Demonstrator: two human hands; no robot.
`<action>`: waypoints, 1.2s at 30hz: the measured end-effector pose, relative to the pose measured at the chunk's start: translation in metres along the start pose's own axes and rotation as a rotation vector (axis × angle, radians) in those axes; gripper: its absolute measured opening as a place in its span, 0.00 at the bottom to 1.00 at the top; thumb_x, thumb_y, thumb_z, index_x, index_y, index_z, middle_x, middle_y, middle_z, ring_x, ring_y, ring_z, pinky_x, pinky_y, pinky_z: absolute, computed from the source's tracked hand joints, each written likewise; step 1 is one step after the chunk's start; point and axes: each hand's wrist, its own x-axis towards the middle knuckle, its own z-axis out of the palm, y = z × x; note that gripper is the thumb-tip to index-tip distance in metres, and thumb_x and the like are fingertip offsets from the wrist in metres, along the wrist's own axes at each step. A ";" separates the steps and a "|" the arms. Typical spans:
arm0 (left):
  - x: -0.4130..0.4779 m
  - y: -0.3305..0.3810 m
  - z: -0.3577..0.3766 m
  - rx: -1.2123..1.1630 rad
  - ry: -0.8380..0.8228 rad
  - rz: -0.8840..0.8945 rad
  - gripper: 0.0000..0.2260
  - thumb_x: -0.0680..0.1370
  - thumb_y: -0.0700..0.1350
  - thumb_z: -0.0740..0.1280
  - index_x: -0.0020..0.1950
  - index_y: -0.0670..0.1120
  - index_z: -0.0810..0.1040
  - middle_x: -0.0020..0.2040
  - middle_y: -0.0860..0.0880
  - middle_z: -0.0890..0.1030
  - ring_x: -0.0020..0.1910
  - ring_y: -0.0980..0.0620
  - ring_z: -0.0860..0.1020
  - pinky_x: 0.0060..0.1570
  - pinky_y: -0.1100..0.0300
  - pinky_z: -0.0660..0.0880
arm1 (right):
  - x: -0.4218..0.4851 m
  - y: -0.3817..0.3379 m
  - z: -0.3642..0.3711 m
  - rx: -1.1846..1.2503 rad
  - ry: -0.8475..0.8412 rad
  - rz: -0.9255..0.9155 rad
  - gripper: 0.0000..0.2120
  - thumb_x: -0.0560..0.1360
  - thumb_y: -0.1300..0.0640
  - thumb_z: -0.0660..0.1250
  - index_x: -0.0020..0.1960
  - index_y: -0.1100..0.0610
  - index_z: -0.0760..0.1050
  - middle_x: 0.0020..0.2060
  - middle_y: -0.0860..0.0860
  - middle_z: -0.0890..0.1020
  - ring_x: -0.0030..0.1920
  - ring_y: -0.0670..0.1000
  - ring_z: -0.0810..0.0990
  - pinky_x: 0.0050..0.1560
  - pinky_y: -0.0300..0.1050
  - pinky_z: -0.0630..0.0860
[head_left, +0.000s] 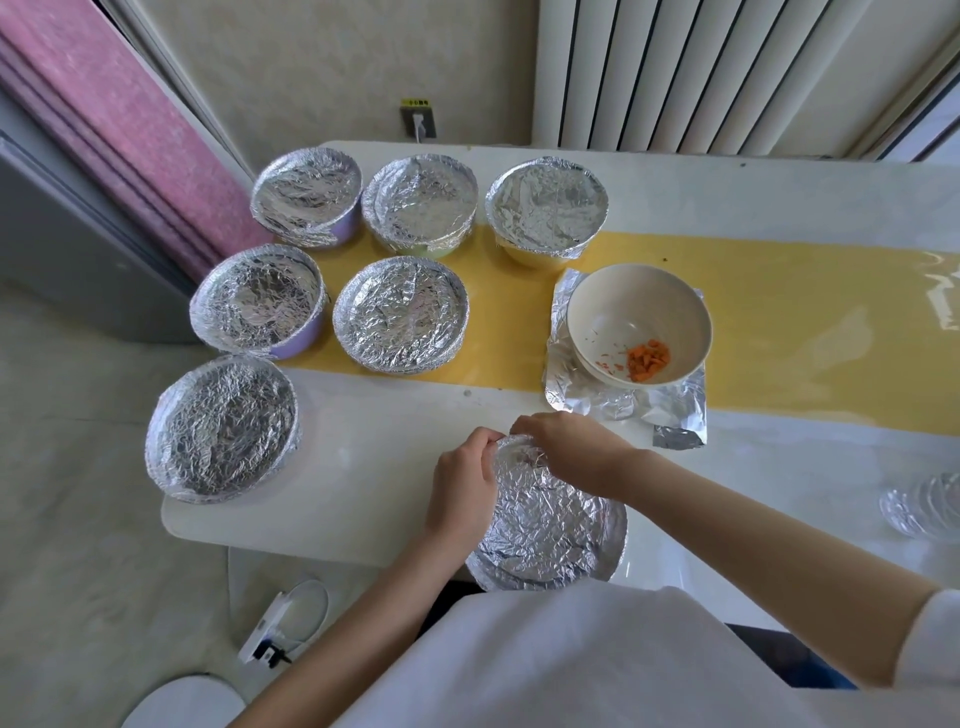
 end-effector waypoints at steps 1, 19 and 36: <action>0.000 0.000 -0.001 0.004 0.006 0.000 0.09 0.80 0.37 0.59 0.54 0.41 0.78 0.39 0.42 0.81 0.37 0.42 0.78 0.34 0.61 0.64 | 0.000 0.003 0.001 0.059 0.001 0.014 0.29 0.71 0.74 0.54 0.68 0.55 0.68 0.59 0.55 0.77 0.55 0.55 0.77 0.51 0.42 0.72; 0.015 0.010 -0.006 0.094 -0.086 0.074 0.11 0.81 0.40 0.57 0.57 0.44 0.78 0.44 0.44 0.82 0.40 0.47 0.78 0.35 0.64 0.65 | -0.011 0.020 0.001 0.083 0.090 0.039 0.24 0.71 0.74 0.54 0.62 0.58 0.72 0.47 0.58 0.81 0.40 0.55 0.78 0.41 0.49 0.76; 0.007 0.011 -0.005 0.107 -0.094 0.072 0.10 0.81 0.39 0.58 0.56 0.44 0.78 0.40 0.42 0.82 0.36 0.45 0.76 0.33 0.61 0.61 | -0.011 0.016 0.002 0.494 0.022 0.206 0.14 0.82 0.60 0.53 0.56 0.63 0.76 0.35 0.50 0.73 0.33 0.47 0.67 0.32 0.36 0.62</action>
